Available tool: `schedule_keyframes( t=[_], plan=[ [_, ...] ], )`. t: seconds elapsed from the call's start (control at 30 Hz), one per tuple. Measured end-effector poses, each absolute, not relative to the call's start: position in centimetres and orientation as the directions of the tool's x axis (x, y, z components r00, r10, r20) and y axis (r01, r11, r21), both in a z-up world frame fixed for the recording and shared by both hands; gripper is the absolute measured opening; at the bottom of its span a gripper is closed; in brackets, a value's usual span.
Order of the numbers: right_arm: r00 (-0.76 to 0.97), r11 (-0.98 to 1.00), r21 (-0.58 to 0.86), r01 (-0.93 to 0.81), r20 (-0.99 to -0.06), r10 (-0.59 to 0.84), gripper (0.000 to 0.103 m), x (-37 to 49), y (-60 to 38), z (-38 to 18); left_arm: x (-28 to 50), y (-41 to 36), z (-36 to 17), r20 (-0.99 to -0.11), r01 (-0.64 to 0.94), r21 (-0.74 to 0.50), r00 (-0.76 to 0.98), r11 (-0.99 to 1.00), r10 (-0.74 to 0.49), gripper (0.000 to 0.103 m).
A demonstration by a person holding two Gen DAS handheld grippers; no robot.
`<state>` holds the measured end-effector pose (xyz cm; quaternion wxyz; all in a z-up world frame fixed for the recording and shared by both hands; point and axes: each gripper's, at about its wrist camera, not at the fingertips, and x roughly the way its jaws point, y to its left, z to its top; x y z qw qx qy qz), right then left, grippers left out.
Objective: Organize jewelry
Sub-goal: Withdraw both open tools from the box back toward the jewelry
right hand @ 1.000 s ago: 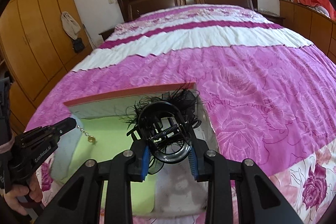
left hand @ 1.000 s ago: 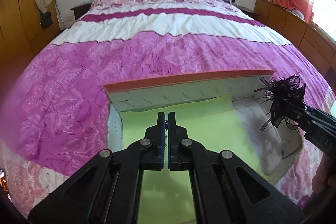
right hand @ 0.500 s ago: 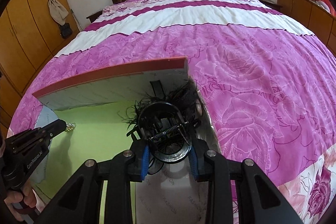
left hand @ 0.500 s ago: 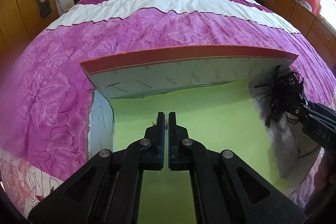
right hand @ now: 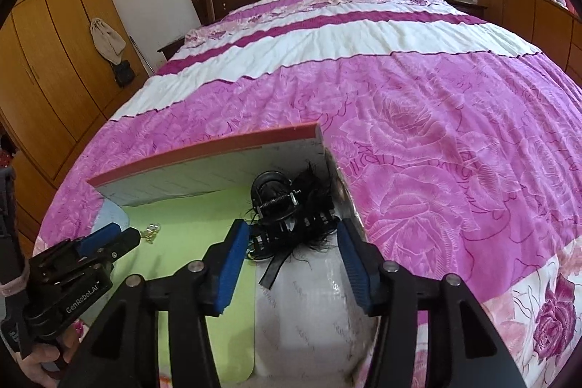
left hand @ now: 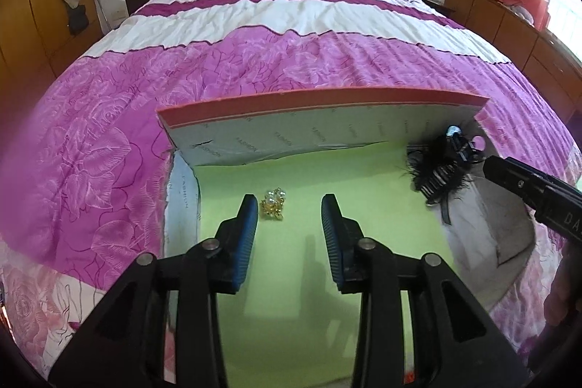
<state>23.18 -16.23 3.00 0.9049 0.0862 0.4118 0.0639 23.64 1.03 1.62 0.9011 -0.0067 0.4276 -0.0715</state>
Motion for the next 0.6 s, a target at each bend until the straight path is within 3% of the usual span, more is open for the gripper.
schedule_keyframes(
  t=[0.6],
  plan=[
    [0.713, 0.955, 0.288, -0.076, -0.654, 0.254, 0.056, 14.7, -17.0, 8.4, 17.2, 2.2, 6.5, -0.733, 0.145, -0.138, 0.650, 0.980, -0.199, 0.031]
  ],
)
